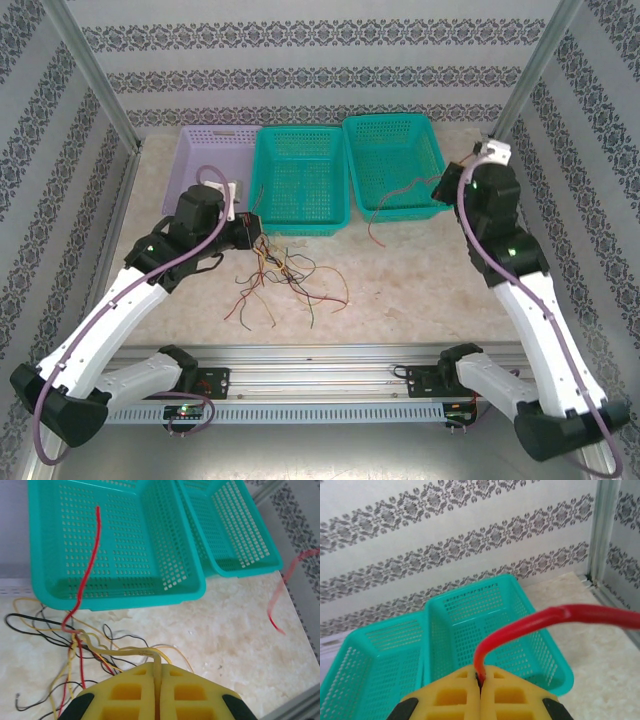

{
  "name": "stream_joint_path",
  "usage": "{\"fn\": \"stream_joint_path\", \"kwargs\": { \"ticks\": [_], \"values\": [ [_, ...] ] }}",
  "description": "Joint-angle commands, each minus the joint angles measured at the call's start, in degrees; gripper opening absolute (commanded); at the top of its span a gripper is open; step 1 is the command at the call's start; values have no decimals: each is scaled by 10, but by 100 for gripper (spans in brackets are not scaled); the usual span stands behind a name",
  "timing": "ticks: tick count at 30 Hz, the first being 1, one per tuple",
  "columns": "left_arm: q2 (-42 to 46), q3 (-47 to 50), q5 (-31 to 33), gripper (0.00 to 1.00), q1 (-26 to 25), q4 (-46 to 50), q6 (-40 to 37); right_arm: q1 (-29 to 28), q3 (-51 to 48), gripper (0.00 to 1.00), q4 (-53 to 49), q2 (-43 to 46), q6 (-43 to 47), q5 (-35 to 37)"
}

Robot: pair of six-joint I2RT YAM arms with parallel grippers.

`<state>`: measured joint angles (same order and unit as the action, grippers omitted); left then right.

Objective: Untangle the cables

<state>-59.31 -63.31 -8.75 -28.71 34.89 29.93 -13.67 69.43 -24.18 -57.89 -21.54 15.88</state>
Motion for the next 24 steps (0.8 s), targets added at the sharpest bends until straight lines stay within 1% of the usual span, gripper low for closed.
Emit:
{"fn": "stream_joint_path", "kwargs": {
  "ticks": [1,3,7,11,16,20,24],
  "values": [
    [1,10,11,0,-26,-38,-12,-4,58,0,3,-59,36,54],
    [3,17,18,0,-38,-46,-10,-3,93,0,6,-105,46,72],
    [7,36,21,0,-64,-71,-1,2,160,0,13,-191,62,81],
    [10,45,41,0,-94,-78,-1,10,228,0,10,-283,88,118],
    [11,49,58,0,-123,-87,0,19,313,0,-8,-400,107,122],
    [15,51,66,0,-137,-93,0,18,402,0,-49,-499,125,130],
    [20,55,72,0,-149,-101,5,14,462,0,-90,-574,121,113]
  ]
}}
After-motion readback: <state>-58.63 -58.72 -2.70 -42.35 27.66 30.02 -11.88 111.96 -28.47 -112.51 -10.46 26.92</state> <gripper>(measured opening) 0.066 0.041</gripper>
